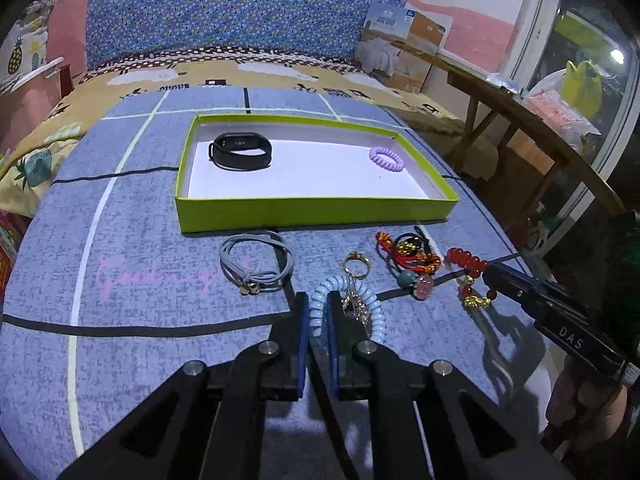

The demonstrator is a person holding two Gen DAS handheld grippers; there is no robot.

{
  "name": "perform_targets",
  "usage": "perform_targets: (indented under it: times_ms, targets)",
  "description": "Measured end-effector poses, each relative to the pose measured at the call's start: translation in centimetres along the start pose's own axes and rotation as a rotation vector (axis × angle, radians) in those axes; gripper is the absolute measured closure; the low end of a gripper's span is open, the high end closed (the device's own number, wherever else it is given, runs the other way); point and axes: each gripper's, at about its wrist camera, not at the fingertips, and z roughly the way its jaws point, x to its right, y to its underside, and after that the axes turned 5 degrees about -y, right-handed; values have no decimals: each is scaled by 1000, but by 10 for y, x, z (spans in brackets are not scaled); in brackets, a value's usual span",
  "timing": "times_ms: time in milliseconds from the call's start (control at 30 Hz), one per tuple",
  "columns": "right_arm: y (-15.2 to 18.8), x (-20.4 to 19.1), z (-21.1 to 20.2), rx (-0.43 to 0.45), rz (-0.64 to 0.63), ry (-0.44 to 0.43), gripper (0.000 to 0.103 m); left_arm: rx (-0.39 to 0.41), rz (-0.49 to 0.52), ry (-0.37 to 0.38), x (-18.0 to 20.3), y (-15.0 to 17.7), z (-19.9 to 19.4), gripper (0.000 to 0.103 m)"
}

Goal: Organize jewelry
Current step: 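Lift the blue coil with the left gripper while the right gripper grasps the red bead bracelet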

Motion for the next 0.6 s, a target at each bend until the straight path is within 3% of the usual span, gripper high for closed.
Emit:
perform_targets:
  times_ms: [600]
  targets:
    - [-17, -7, -31, 99, -26, -9, 93, 100, 36, 48, 11, -18, -32, 94]
